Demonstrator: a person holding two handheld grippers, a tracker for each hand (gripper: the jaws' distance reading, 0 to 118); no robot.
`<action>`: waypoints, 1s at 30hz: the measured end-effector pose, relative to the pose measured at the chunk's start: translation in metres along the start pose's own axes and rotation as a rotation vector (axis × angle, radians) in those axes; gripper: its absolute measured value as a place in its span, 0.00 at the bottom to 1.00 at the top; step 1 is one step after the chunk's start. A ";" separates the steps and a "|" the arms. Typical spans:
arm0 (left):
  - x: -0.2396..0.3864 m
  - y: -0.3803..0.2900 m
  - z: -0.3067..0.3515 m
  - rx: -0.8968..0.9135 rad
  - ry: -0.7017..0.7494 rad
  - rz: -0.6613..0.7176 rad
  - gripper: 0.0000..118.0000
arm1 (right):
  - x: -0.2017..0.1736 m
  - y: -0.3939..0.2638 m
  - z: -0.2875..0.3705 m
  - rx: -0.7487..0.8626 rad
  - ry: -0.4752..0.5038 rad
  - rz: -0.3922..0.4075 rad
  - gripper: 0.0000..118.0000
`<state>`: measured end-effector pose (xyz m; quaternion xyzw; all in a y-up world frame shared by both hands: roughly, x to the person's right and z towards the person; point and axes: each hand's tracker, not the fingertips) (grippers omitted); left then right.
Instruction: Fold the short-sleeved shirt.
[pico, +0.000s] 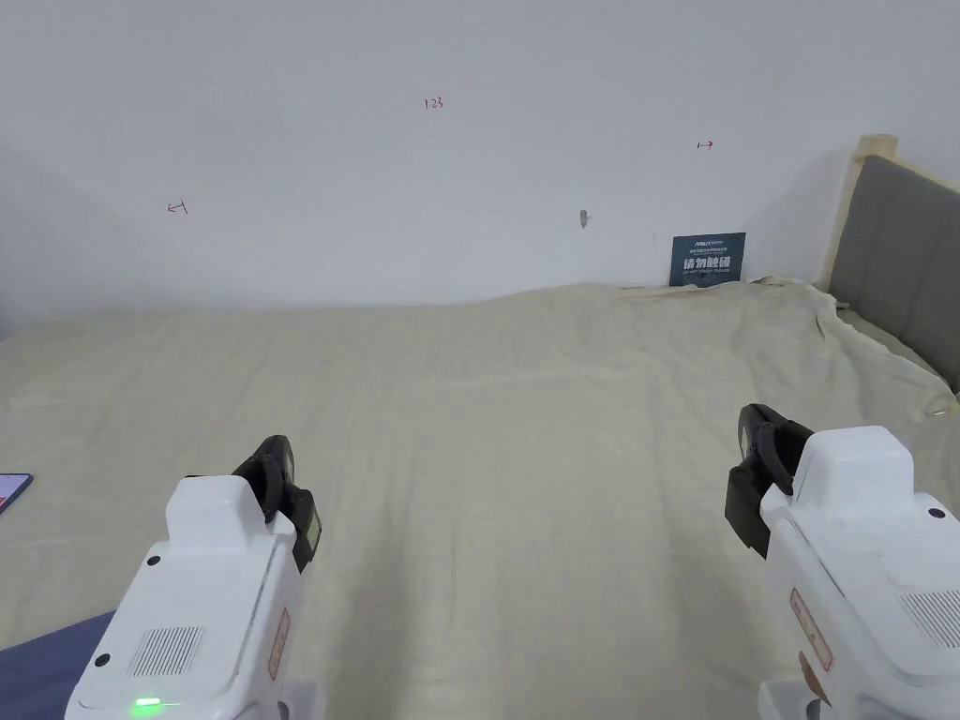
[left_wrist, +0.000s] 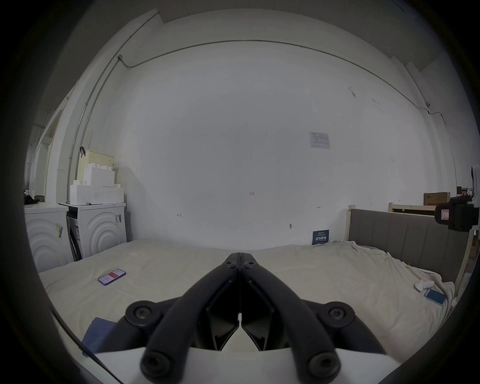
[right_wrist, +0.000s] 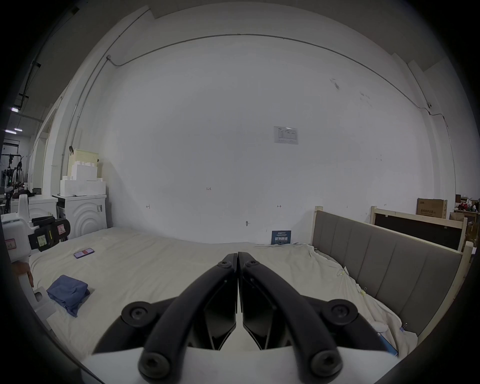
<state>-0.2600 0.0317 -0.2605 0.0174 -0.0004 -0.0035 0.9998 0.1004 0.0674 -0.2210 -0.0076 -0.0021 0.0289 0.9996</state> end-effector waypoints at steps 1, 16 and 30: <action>0.000 -0.001 0.000 0.001 0.001 -0.001 0.00 | 0.000 0.000 0.001 0.001 0.001 -0.001 0.00; 0.001 0.002 0.000 0.004 -0.011 0.007 0.00 | -0.007 0.007 0.009 0.002 -0.003 -0.002 0.00; 0.002 0.002 -0.003 0.002 -0.023 0.004 0.00 | -0.011 0.013 0.010 0.003 -0.001 -0.001 0.00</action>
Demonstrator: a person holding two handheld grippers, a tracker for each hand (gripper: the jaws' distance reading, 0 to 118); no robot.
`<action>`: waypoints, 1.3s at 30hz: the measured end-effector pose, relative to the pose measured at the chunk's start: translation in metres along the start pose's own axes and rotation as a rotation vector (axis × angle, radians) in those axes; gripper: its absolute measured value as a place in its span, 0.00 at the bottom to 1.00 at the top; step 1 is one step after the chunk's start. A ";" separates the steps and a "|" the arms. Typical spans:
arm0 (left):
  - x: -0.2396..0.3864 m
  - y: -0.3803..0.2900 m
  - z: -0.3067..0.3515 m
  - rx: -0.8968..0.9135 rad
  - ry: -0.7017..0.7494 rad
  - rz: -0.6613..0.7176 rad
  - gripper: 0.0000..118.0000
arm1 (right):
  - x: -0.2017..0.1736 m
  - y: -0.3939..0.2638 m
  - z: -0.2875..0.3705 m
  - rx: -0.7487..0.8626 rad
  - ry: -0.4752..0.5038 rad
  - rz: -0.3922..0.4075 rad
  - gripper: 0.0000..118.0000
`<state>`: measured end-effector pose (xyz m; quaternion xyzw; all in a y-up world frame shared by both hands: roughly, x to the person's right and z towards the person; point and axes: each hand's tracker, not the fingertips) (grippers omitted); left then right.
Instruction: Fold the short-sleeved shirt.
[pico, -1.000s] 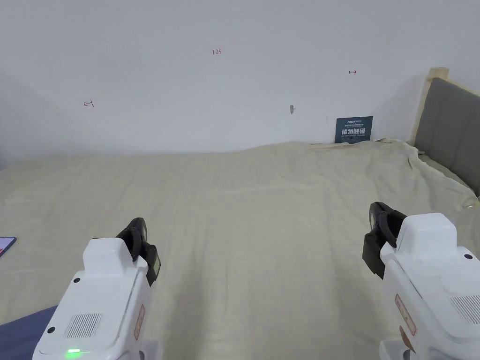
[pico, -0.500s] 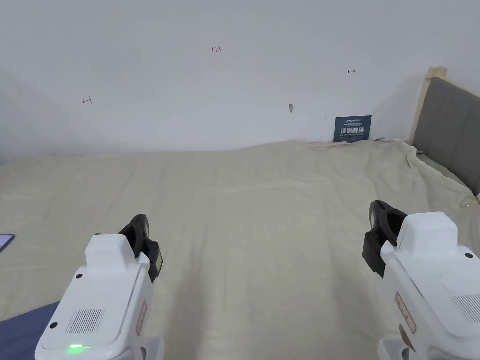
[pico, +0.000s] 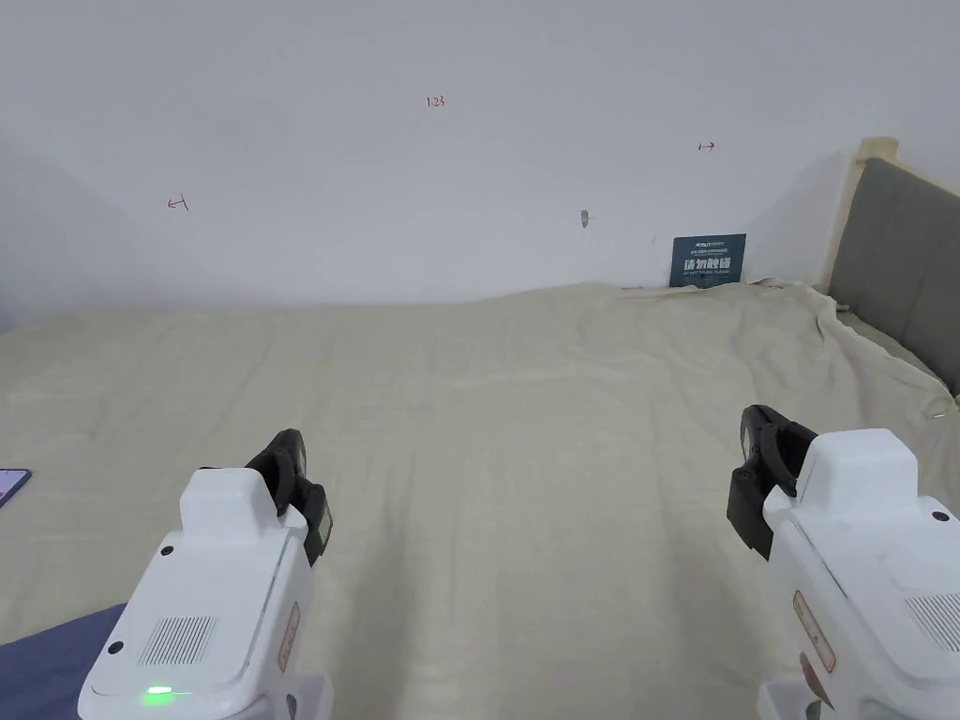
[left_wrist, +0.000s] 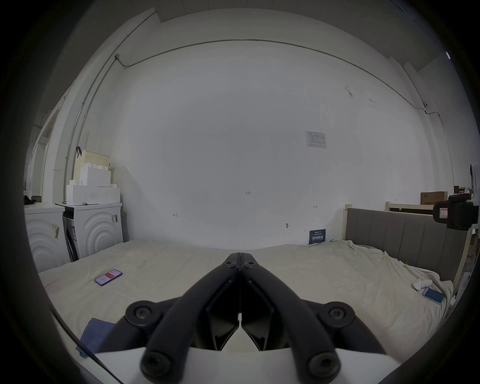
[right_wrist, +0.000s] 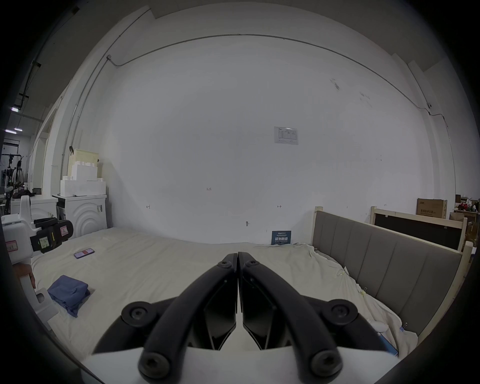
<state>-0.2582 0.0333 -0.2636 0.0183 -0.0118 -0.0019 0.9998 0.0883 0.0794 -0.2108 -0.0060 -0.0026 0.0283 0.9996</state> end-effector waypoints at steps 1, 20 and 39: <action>0.000 0.000 0.000 0.000 0.001 -0.001 0.00 | 0.000 0.000 0.000 -0.001 0.000 0.000 0.00; 0.000 -0.002 -0.001 0.005 -0.017 0.009 0.00 | 0.001 0.003 0.001 -0.002 -0.006 0.002 0.00; -0.006 -0.003 -0.005 -0.005 0.009 0.036 0.83 | 0.002 -0.003 0.000 0.019 -0.041 0.012 0.80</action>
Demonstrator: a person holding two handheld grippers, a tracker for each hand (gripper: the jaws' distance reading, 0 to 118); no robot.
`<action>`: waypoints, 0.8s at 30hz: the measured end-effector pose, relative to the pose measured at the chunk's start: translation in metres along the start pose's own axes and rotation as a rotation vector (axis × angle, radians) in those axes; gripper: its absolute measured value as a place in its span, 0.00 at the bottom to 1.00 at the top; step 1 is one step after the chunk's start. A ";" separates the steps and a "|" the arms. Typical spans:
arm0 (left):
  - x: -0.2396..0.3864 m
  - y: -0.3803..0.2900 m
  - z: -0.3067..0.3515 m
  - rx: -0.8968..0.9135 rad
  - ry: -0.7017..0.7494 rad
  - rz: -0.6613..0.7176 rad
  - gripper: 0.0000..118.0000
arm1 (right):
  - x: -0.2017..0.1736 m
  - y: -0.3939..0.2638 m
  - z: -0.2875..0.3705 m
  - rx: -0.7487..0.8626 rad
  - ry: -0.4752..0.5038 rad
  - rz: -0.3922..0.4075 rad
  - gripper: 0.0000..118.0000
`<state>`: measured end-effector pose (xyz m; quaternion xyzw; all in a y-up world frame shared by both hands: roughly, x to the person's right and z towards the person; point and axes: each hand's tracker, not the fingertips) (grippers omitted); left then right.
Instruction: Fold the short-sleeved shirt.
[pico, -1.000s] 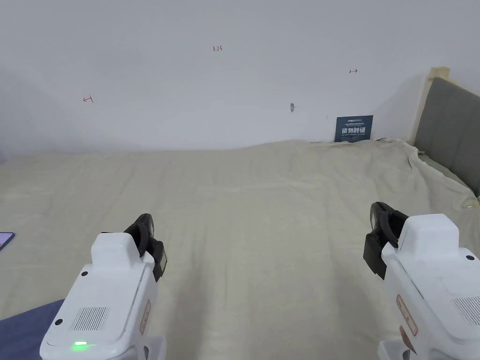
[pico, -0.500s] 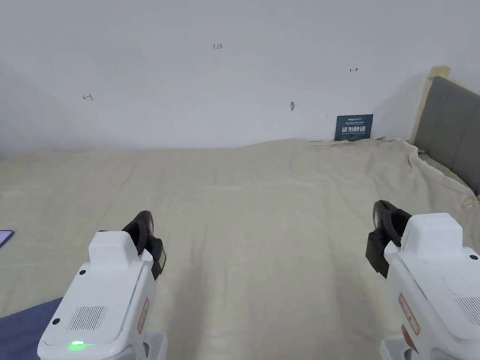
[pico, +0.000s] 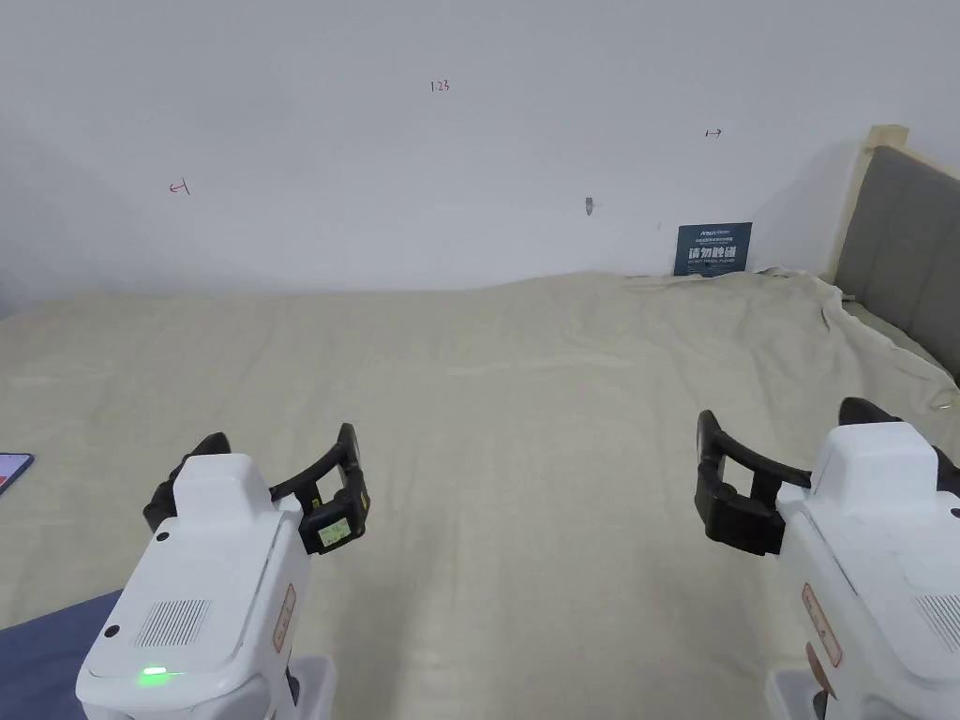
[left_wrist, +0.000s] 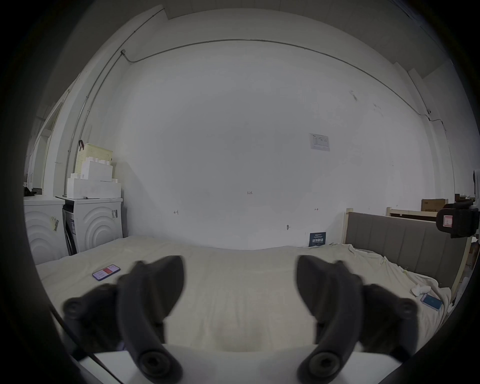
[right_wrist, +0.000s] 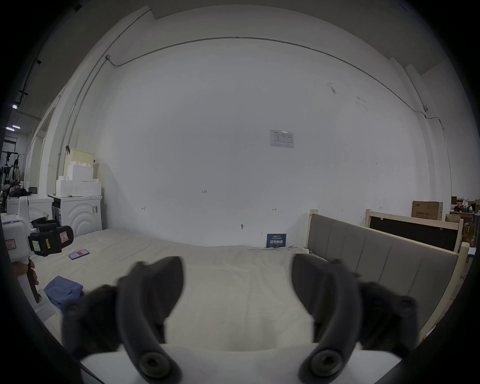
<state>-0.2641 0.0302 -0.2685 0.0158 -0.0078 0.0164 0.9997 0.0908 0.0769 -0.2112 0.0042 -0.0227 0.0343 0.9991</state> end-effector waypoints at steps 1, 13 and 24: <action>-0.001 0.000 0.000 0.000 -0.004 0.002 0.92 | 0.000 -0.001 0.000 0.001 -0.008 0.004 0.86; -0.003 0.004 0.004 0.030 0.006 -0.014 1.00 | 0.008 -0.015 -0.004 -0.015 -0.014 -0.016 1.00; -0.003 0.006 0.007 0.040 0.014 -0.033 1.00 | 0.006 -0.014 -0.002 -0.008 -0.008 -0.016 1.00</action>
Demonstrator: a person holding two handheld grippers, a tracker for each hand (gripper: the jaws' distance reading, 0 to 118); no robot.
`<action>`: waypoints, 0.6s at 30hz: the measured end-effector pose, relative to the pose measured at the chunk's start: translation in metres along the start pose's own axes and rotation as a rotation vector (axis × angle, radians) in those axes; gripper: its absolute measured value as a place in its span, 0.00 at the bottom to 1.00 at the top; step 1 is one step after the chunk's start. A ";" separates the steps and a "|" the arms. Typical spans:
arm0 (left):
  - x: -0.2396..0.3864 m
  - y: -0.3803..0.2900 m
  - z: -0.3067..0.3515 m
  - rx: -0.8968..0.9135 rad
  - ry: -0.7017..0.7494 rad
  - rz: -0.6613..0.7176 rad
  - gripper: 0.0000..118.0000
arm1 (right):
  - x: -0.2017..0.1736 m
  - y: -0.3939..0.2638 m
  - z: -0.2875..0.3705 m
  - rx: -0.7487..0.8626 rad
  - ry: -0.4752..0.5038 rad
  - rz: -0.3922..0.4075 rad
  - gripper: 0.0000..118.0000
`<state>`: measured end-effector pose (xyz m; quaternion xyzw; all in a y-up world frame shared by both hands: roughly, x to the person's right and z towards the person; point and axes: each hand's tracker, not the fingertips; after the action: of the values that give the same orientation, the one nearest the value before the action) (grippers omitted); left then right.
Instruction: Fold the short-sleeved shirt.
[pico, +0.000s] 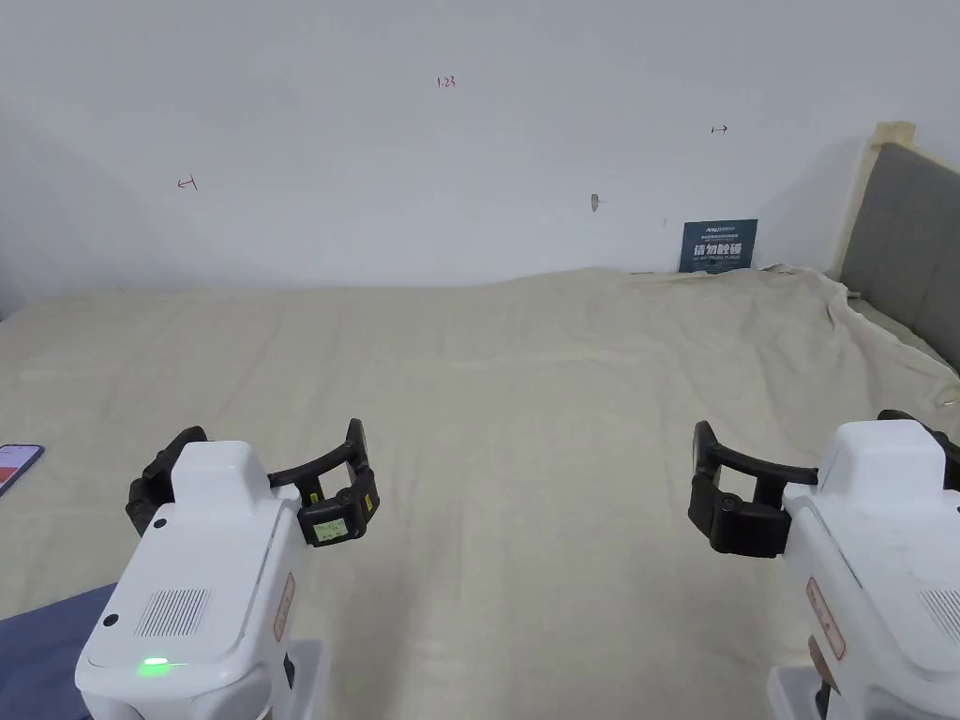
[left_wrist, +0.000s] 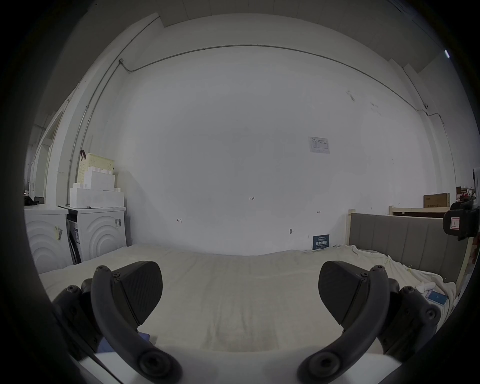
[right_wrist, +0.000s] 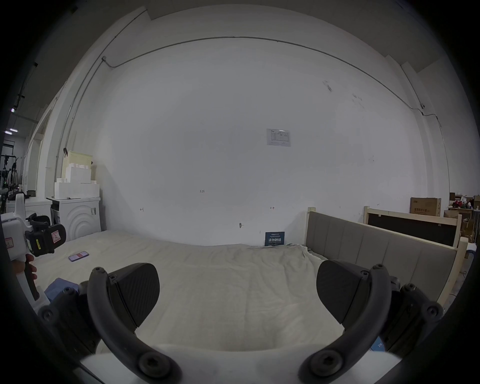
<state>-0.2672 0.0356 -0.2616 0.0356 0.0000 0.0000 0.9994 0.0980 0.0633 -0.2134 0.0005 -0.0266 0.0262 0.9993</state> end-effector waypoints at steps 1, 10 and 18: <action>0.000 0.000 0.000 0.000 0.000 0.000 1.00 | -0.001 0.000 0.000 -0.001 -0.001 0.005 1.00; -0.001 -0.001 0.000 0.002 0.002 0.009 1.00 | -0.001 0.001 0.000 0.003 0.007 -0.003 1.00; 0.000 -0.001 0.000 -0.002 0.002 -0.004 1.00 | -0.004 0.007 0.004 0.006 0.008 -0.007 1.00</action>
<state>-0.2669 0.0342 -0.2618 0.0348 0.0011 -0.0021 0.9994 0.0939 0.0697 -0.2098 0.0034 -0.0226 0.0230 0.9995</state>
